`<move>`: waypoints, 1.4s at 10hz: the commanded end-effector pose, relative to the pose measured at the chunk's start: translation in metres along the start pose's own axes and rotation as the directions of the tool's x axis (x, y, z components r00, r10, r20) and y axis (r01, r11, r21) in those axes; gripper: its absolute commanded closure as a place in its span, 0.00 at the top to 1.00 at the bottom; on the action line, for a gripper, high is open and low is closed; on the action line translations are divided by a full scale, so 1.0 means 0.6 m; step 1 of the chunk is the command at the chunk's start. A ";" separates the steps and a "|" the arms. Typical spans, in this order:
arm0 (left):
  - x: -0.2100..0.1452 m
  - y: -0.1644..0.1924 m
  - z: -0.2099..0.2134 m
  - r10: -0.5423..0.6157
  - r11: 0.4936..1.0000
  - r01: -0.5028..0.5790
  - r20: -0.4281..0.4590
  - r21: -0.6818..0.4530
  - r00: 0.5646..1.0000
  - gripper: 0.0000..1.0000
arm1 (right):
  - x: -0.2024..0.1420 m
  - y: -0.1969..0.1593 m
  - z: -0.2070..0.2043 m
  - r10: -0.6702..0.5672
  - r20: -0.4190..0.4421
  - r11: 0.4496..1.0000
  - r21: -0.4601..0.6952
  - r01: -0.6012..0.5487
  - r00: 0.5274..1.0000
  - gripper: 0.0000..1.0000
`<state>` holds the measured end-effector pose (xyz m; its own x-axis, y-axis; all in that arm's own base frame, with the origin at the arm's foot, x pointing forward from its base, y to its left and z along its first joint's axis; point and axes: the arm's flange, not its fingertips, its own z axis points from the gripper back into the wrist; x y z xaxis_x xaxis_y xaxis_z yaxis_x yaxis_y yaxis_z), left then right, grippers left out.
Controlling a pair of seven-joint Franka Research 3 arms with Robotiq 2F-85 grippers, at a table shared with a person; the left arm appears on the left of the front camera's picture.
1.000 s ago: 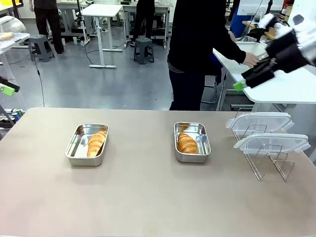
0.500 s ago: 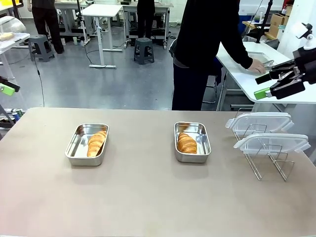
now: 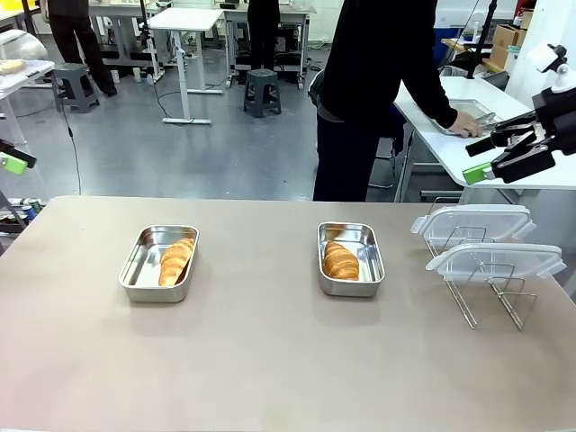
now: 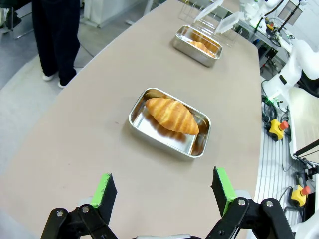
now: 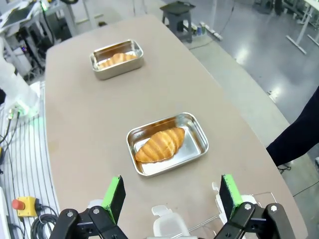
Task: Place the bread in airtight containers.
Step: Once an object is inside an Airtight Container , place the container in the center of the table, then pick up one Airtight Container lid and hand it to the human.
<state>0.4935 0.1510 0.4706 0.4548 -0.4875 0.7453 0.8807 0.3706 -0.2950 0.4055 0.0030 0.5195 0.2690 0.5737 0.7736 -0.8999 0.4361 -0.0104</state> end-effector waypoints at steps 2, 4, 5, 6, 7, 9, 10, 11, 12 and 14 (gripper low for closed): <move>0.001 -0.001 -0.001 -0.008 1.000 0.008 -0.007 0.002 1.000 1.00 | 0.000 -0.005 0.002 0.013 0.028 1.000 0.005 -0.013 1.000 1.00; 0.001 -0.001 -0.001 -0.008 1.000 0.008 -0.007 0.002 1.000 1.00 | 0.000 -0.005 0.002 0.013 0.028 1.000 0.005 -0.013 1.000 1.00; 0.001 -0.001 -0.001 -0.008 1.000 0.008 -0.007 0.002 1.000 1.00 | 0.000 -0.005 0.002 0.013 0.028 1.000 0.005 -0.013 1.000 1.00; 0.001 -0.001 -0.001 -0.008 1.000 0.008 -0.007 0.002 1.000 1.00 | 0.000 -0.005 0.002 0.013 0.028 1.000 0.005 -0.013 1.000 1.00; 0.001 -0.001 -0.001 -0.008 1.000 0.008 -0.007 0.002 1.000 1.00 | -0.002 0.000 0.003 -0.004 -0.002 1.000 0.000 0.004 1.000 1.00; 0.001 -0.001 -0.001 -0.008 1.000 0.008 -0.007 0.002 1.000 1.00 | 0.015 0.018 0.022 0.067 -0.286 0.996 0.077 -0.047 0.956 1.00; 0.001 -0.001 -0.001 -0.008 1.000 0.008 -0.007 0.002 1.000 1.00 | 0.019 0.027 0.033 0.064 -0.364 0.995 0.097 -0.031 0.929 1.00; 0.001 -0.001 -0.001 -0.008 1.000 0.008 -0.007 0.002 1.000 1.00 | 0.022 0.039 0.043 0.097 -0.434 0.992 0.117 -0.051 0.896 1.00; 0.001 -0.001 -0.001 -0.008 1.000 0.008 -0.007 0.002 1.000 1.00 | 0.021 0.055 0.045 0.164 -0.545 0.981 0.174 -0.081 0.822 1.00; 0.001 -0.001 -0.001 -0.008 1.000 0.008 -0.007 0.002 1.000 1.00 | 0.009 0.068 0.033 0.206 -0.659 0.975 0.199 -0.096 0.724 1.00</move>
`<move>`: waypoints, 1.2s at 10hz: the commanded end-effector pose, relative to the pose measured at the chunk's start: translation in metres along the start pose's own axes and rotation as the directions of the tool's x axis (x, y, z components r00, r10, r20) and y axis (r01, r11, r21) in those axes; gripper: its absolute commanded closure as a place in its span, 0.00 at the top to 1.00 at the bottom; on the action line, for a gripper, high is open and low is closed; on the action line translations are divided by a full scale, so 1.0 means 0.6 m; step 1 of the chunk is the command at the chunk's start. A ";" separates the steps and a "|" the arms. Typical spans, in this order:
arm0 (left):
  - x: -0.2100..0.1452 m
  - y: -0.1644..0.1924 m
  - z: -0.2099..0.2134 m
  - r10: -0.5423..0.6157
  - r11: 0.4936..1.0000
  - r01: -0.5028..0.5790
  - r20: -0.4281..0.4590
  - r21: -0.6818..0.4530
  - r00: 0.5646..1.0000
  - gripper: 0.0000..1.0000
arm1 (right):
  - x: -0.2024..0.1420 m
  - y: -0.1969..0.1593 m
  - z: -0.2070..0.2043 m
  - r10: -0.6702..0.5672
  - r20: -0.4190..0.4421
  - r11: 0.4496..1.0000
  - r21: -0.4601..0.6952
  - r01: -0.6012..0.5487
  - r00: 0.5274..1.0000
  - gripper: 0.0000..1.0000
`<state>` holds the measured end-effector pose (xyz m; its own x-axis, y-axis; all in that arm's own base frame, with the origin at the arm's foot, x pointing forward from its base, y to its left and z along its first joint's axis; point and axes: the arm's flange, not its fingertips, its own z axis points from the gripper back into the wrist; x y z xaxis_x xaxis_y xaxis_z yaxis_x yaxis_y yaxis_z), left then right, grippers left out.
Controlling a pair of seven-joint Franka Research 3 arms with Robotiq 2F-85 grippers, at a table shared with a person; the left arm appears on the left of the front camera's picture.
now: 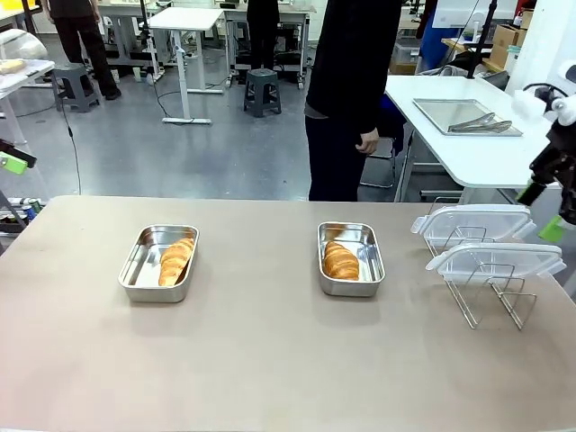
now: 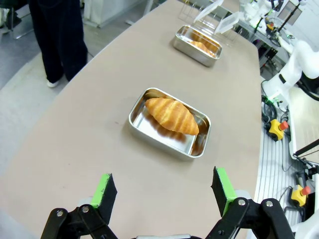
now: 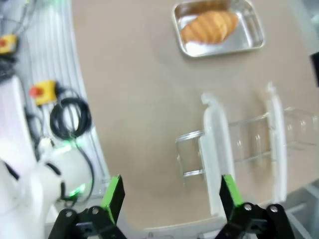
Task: Place the bread in airtight containers.
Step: Pick up one Airtight Container lid and hand it to the human.
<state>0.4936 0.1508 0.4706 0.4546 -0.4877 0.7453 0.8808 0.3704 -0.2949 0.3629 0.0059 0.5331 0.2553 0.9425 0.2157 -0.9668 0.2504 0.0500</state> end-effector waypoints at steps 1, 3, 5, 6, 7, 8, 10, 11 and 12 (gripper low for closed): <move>0.001 -0.001 -0.001 -0.008 1.000 0.008 -0.007 0.002 1.000 1.00 | 0.006 0.000 -0.011 0.020 -0.100 1.000 -0.005 -0.021 0.995 1.00; 0.001 -0.001 -0.001 -0.008 1.000 0.008 -0.007 0.002 1.000 1.00 | -0.008 -0.005 -0.049 -0.016 -0.198 0.995 -0.100 -0.004 0.980 1.00; 0.001 -0.001 -0.001 -0.008 1.000 0.008 -0.007 0.002 1.000 1.00 | -0.021 -0.009 -0.085 -0.029 -0.245 0.986 -0.166 -0.013 0.969 1.00; 0.001 -0.001 -0.001 -0.008 1.000 0.008 -0.007 0.002 1.000 1.00 | -0.025 -0.014 -0.101 -0.009 -0.248 0.983 -0.182 -0.037 0.969 1.00; 0.001 -0.001 -0.001 -0.008 1.000 0.008 -0.007 0.002 1.000 1.00 | -0.029 -0.020 -0.115 -0.004 -0.241 0.970 -0.235 -0.054 0.971 1.00; 0.001 -0.001 -0.001 -0.008 1.000 0.008 -0.007 0.002 1.000 1.00 | -0.032 -0.024 -0.125 -0.002 -0.237 0.958 -0.280 -0.066 0.972 1.00; 0.001 -0.001 -0.001 -0.008 1.000 0.008 -0.007 0.002 1.000 1.00 | -0.038 -0.035 -0.141 0.019 -0.229 0.954 -0.286 -0.086 0.973 1.00; 0.001 -0.001 -0.001 -0.008 1.000 0.008 -0.007 0.002 1.000 1.00 | -0.043 -0.040 -0.147 0.033 -0.221 0.954 -0.283 -0.096 0.975 1.00; 0.001 -0.001 -0.001 -0.008 1.000 0.008 -0.007 0.002 1.000 1.00 | -0.048 -0.044 -0.149 0.032 -0.219 0.954 -0.283 -0.095 0.975 1.00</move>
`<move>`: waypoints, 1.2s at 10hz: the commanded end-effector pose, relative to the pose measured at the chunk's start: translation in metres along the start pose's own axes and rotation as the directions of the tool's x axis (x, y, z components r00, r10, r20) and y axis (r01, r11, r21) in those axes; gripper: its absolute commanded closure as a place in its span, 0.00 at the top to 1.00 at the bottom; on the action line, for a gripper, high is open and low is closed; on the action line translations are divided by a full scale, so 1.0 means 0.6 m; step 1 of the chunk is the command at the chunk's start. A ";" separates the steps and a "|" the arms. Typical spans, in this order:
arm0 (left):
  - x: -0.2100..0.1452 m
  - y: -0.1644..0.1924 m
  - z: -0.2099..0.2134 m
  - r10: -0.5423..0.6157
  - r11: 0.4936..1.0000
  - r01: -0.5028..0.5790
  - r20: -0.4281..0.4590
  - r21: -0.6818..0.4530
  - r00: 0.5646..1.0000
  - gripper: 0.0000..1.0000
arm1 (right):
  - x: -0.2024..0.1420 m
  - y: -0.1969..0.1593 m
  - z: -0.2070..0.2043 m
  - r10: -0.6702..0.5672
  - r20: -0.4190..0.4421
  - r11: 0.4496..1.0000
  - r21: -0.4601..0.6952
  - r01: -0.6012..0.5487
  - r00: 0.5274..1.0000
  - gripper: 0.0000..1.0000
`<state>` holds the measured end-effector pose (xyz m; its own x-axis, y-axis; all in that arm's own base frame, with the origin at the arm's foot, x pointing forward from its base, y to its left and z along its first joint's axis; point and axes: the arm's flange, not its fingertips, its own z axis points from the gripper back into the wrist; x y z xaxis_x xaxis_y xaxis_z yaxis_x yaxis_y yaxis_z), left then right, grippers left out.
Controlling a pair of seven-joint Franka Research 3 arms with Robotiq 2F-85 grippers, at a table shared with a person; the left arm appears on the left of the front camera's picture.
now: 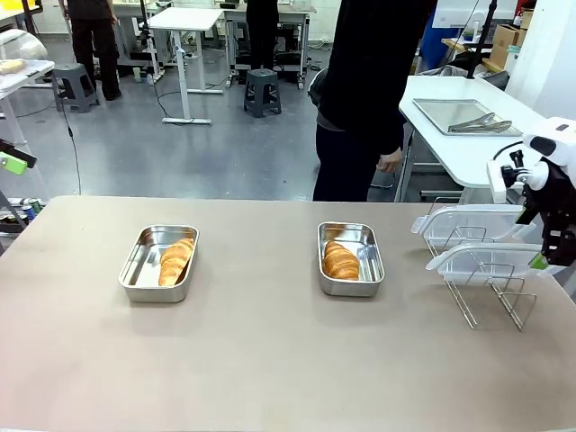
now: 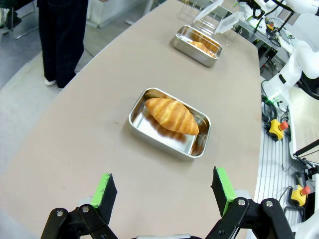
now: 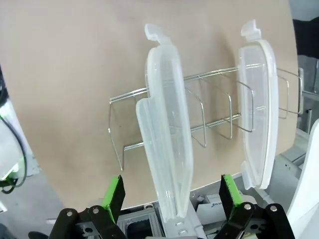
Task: Place the bread in airtight containers.
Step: Pick up one Airtight Container lid and hand it to the human.
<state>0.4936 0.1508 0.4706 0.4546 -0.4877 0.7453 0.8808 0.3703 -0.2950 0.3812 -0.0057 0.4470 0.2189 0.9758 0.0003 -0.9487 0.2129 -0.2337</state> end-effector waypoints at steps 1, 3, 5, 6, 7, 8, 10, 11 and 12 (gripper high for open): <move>0.001 -0.001 -0.001 -0.008 1.000 0.008 -0.007 0.002 1.000 1.00 | -0.009 -0.003 -0.020 0.005 -0.001 1.000 -0.012 -0.005 1.000 1.00; 0.001 -0.001 -0.001 -0.008 1.000 0.008 -0.007 0.002 1.000 1.00 | -0.012 -0.014 -0.029 0.016 -0.003 1.000 -0.023 -0.016 1.000 0.61; 0.001 -0.001 -0.001 -0.008 1.000 0.008 -0.007 0.002 1.000 1.00 | -0.010 -0.014 -0.029 0.030 0.010 0.999 -0.022 -0.030 0.999 0.01; 0.001 -0.001 -0.001 -0.008 1.000 0.008 -0.007 0.002 1.000 1.00 | -0.012 -0.015 -0.029 0.036 0.016 0.999 -0.015 -0.036 0.999 0.00; 0.001 -0.001 -0.001 -0.008 1.000 0.008 -0.007 0.002 1.000 1.00 | -0.012 -0.015 -0.028 0.039 0.021 0.999 -0.011 -0.039 0.999 0.00; 0.001 -0.001 -0.001 -0.008 1.000 0.008 -0.007 0.002 1.000 1.00 | -0.012 -0.013 -0.024 0.044 0.023 0.999 -0.005 -0.044 0.999 0.00; 0.001 -0.001 -0.001 -0.008 1.000 0.008 -0.007 0.002 1.000 1.00 | -0.011 -0.011 -0.016 0.061 0.033 0.998 0.008 -0.061 0.998 0.00; 0.001 -0.001 -0.001 -0.008 1.000 0.008 -0.007 0.002 1.000 1.00 | -0.010 -0.009 -0.011 0.065 0.034 0.998 0.014 -0.066 0.997 0.00; 0.001 -0.001 -0.001 -0.008 1.000 0.008 -0.007 0.002 1.000 1.00 | -0.010 -0.007 -0.006 0.067 0.033 0.998 0.016 -0.068 0.997 0.00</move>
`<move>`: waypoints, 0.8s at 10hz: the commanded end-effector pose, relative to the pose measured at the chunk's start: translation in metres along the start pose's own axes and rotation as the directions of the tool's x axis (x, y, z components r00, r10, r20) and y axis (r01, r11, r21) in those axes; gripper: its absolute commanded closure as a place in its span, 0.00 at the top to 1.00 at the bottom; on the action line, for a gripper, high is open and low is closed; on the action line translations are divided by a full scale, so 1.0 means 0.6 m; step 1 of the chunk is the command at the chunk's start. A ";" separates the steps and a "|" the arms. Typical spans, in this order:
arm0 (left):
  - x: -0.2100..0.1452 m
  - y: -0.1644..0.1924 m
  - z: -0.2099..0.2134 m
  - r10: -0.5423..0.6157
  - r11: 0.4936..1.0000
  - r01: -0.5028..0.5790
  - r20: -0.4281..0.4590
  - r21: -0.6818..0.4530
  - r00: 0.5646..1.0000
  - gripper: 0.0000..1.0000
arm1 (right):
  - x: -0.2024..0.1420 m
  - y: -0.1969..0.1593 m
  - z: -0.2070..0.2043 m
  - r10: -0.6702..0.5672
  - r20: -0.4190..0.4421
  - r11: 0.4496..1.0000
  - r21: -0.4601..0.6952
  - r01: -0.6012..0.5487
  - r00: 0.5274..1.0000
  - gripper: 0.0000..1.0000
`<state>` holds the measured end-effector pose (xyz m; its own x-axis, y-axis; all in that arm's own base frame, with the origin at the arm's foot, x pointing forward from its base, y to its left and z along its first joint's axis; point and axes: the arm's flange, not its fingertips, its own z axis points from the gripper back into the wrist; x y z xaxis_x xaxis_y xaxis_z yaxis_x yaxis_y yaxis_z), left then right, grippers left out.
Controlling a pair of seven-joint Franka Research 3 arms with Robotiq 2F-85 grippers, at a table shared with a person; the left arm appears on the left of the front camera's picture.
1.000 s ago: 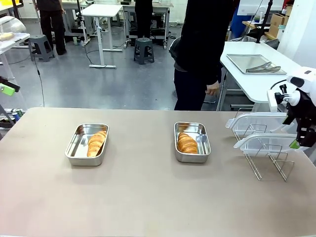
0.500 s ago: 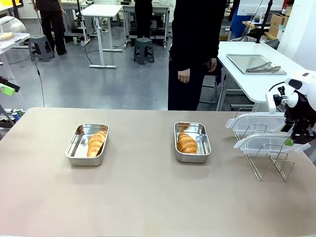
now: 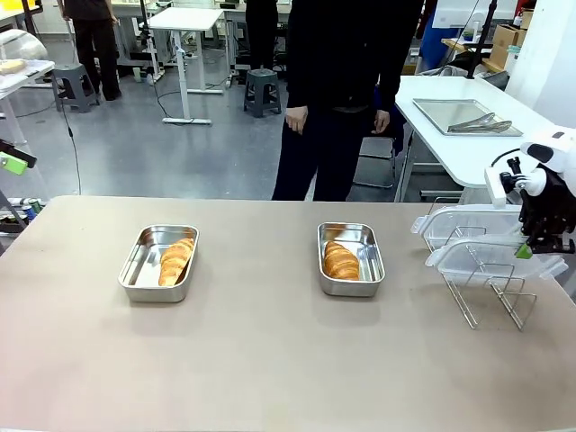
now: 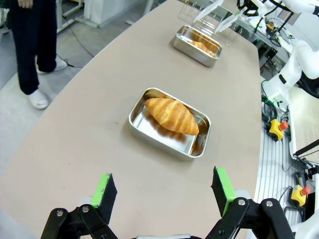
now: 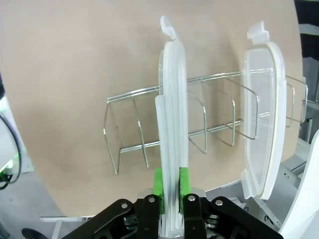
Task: Place the bread in airtight containers.
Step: Pick up one Airtight Container lid and hand it to the human.
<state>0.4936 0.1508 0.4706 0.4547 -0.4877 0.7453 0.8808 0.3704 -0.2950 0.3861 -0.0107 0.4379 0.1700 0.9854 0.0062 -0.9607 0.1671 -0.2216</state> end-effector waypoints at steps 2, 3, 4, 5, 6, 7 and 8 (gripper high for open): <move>0.001 -0.001 -0.001 -0.008 1.000 0.008 -0.007 0.002 1.000 1.00 | -0.002 0.003 0.028 0.029 0.024 1.000 0.005 -0.029 0.999 0.00; 0.001 -0.001 -0.001 -0.008 1.000 0.008 -0.007 0.002 1.000 1.00 | 0.000 -0.001 0.044 0.022 0.048 1.000 0.009 -0.022 0.999 0.00; 0.001 -0.001 -0.001 -0.008 1.000 0.008 -0.007 0.002 1.000 1.00 | 0.005 -0.002 0.074 0.013 0.021 1.000 0.027 -0.014 1.000 0.00; 0.001 -0.001 -0.001 -0.008 1.000 0.008 -0.007 0.002 1.000 1.00 | 0.017 -0.001 0.111 0.027 0.009 0.999 0.025 -0.027 1.000 0.00; 0.001 -0.001 -0.001 -0.008 1.000 0.008 -0.007 0.002 1.000 1.00 | 0.033 0.006 0.156 0.060 0.004 0.998 0.014 -0.060 0.998 0.00; 0.001 -0.001 -0.001 -0.008 1.000 0.008 -0.007 0.002 1.000 1.00 | 0.053 0.020 0.206 0.107 0.005 0.994 -0.007 -0.107 0.994 0.00; 0.001 -0.001 -0.001 -0.008 1.000 0.008 -0.007 0.002 1.000 1.00 | 0.077 0.043 0.262 0.177 0.001 0.983 -0.048 -0.176 0.984 0.00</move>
<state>0.4936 0.1509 0.4706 0.4547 -0.4877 0.7452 0.8808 0.3704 -0.2950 0.3484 0.0306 0.5608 0.0632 0.9976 -0.0296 -0.9687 0.0542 -0.2422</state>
